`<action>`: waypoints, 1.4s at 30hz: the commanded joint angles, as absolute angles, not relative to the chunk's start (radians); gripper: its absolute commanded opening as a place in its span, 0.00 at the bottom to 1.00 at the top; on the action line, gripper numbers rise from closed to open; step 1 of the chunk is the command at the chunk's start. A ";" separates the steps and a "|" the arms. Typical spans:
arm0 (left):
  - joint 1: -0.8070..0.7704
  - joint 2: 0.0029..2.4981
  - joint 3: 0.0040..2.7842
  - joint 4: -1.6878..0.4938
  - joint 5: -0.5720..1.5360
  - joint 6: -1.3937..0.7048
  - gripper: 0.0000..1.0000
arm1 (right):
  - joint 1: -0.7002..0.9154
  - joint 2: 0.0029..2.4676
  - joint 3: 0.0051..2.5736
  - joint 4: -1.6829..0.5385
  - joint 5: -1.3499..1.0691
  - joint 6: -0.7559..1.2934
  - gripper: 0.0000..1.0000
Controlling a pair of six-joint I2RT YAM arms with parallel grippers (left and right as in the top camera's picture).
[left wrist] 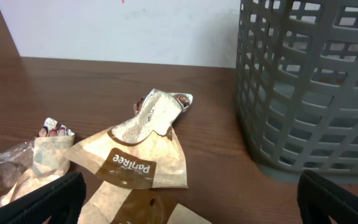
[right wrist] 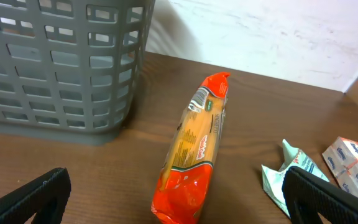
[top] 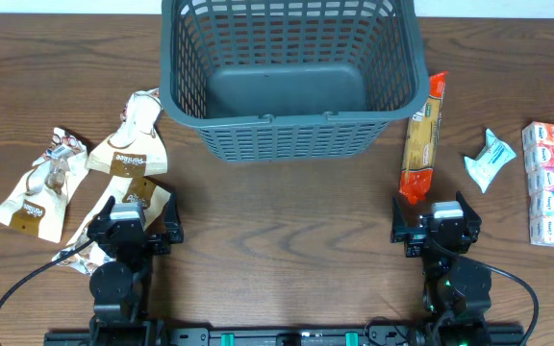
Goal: Pack container
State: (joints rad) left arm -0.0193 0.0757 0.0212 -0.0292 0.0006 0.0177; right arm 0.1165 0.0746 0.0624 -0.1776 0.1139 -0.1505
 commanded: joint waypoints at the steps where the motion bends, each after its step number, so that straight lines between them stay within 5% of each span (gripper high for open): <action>1: -0.012 0.078 0.012 -0.073 0.012 -0.035 0.99 | 0.125 0.076 0.054 -0.176 0.127 -0.162 0.99; 7: -0.012 0.193 0.111 -0.096 0.092 -0.225 0.99 | 0.125 0.076 0.054 -0.176 0.127 -0.162 0.99; 17: -0.012 0.687 0.591 -0.258 0.099 -0.220 0.99 | 0.125 0.076 0.054 -0.155 0.073 -0.156 0.99; 22: -0.012 0.901 0.854 -0.387 0.098 -0.152 0.99 | 0.125 0.076 0.054 -0.165 0.075 0.079 0.99; 35: 0.182 1.286 1.454 -1.021 0.192 -0.020 0.99 | 0.125 0.078 0.054 -0.183 0.060 0.213 0.99; 42: 0.212 1.362 1.527 -1.219 0.196 0.126 0.99 | 0.125 0.079 0.054 -0.184 0.059 0.213 0.99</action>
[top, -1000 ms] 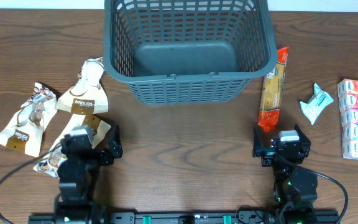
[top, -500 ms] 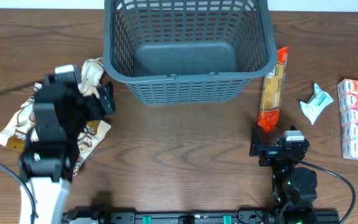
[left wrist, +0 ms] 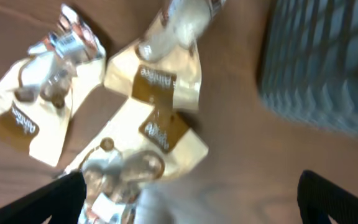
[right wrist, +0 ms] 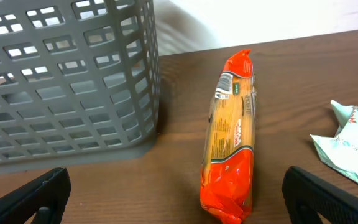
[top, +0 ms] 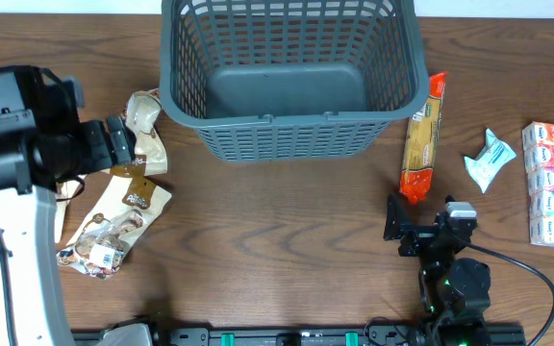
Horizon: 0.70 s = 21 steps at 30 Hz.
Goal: Pack container
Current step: 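Reach the left gripper over the cream PanTree bags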
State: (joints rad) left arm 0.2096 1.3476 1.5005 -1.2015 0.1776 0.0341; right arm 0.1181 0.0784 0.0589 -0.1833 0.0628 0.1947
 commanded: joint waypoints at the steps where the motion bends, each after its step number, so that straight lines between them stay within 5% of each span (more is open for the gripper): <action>1: 0.212 1.362 1.527 -1.219 0.201 0.125 0.99 | 0.125 0.079 0.054 -0.184 0.059 0.213 0.99; 21: 0.212 1.668 1.558 -0.947 0.217 0.132 0.99 | 0.125 0.079 0.054 -0.183 0.068 0.213 0.99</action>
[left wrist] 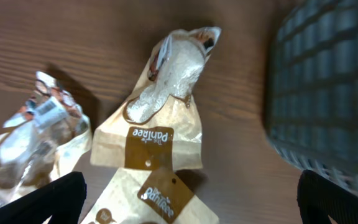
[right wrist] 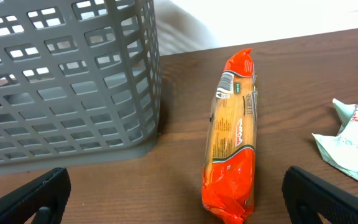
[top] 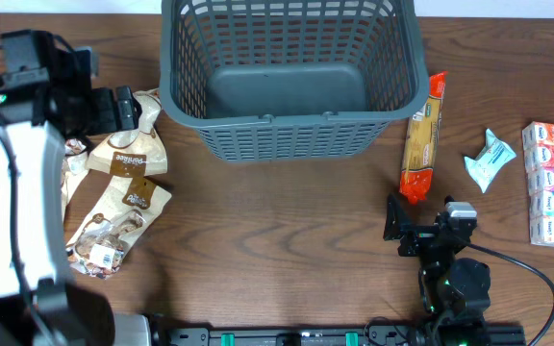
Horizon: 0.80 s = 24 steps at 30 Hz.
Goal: Pack container
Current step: 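Reach the left gripper over the cream PanTree bags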
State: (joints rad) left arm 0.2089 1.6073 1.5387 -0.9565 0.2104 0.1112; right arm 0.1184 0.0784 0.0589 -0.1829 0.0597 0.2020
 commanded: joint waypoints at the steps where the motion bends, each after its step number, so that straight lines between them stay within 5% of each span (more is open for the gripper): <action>1: 0.212 1.695 1.558 -0.936 0.217 0.140 0.99 | 0.125 0.080 0.054 -0.183 0.071 0.213 0.99; 24: 0.158 2.011 1.558 -0.716 0.039 0.303 0.99 | 0.125 0.099 0.054 -0.183 0.070 0.239 0.99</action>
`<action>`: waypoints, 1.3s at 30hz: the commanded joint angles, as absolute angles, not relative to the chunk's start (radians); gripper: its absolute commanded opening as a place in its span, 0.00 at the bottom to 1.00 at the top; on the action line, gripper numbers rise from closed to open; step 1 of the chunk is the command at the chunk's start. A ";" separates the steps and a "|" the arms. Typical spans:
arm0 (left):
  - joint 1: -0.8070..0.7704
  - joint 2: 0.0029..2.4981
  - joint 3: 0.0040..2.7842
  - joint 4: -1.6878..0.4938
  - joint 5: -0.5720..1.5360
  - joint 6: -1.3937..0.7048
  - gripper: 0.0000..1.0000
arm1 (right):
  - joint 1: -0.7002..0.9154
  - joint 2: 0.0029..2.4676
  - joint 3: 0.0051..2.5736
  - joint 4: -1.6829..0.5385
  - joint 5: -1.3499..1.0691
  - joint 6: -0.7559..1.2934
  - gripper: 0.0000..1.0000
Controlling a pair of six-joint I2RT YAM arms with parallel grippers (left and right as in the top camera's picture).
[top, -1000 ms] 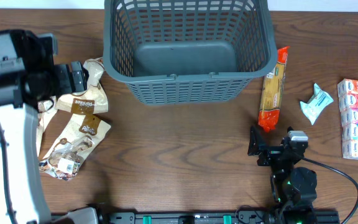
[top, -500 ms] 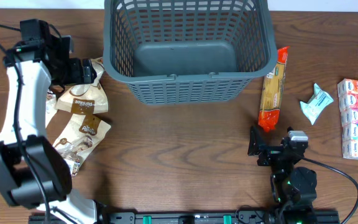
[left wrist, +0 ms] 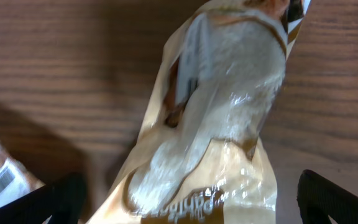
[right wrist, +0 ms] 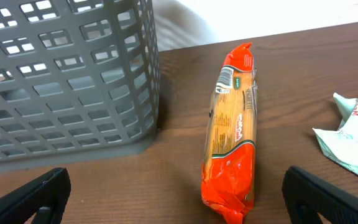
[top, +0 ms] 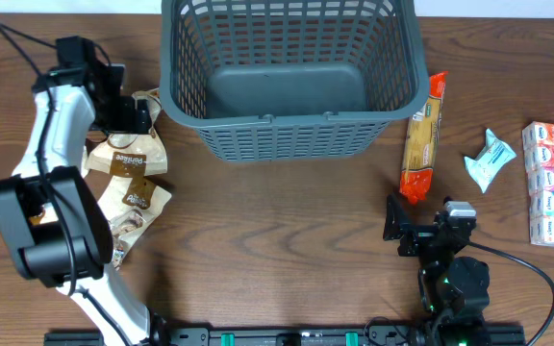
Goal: Pack container
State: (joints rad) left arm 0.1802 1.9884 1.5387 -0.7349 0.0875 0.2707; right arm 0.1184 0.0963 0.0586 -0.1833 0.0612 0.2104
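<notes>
A grey basket [top: 291, 144] stands empty at the back middle. Left of it lie tan snack bags; the top one [top: 131, 146] reaches up to the basket's corner. My left gripper [top: 135, 115] hovers close over that bag [left wrist: 229, 124], open, with one finger on each side of it [left wrist: 191, 208]. At the front right my right gripper [top: 433, 229] stays low and open [right wrist: 179, 199], facing an orange pasta pack [right wrist: 232, 143] that lies right of the basket [top: 423, 139].
A second tan bag [top: 128, 197] lies below the first, and a third is mostly hidden behind my left arm. A teal tissue pouch [top: 490, 159] and a pink and blue multi-pack [top: 551, 183] lie at the far right.
My left gripper has come much closer to the top tan bag, which now fills its wrist view. It stays open. The right arm has not moved.
Both grippers first rested open at the front edge of the table. Then the left arm was raised over the tan bags at the left and the right gripper had turned slightly. The left gripper then stood above the bag by the basket, and now hangs close over it.
</notes>
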 commanded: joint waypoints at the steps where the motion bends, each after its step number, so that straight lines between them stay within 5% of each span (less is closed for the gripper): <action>1: 0.151 2.020 1.558 -0.703 0.030 0.303 0.99 | 0.125 0.099 0.054 -0.183 0.070 0.240 0.99; 29: 0.142 2.135 1.557 -0.672 -0.011 0.223 0.98 | 0.125 0.099 0.054 -0.183 0.070 0.277 0.99; 33: 0.142 2.135 1.557 -0.684 -0.008 0.222 0.63 | 0.125 0.099 0.054 -0.183 0.070 0.277 0.99; 39: 0.142 2.135 1.557 -0.739 -0.008 0.210 0.45 | 0.125 0.099 0.054 -0.183 0.070 0.277 0.99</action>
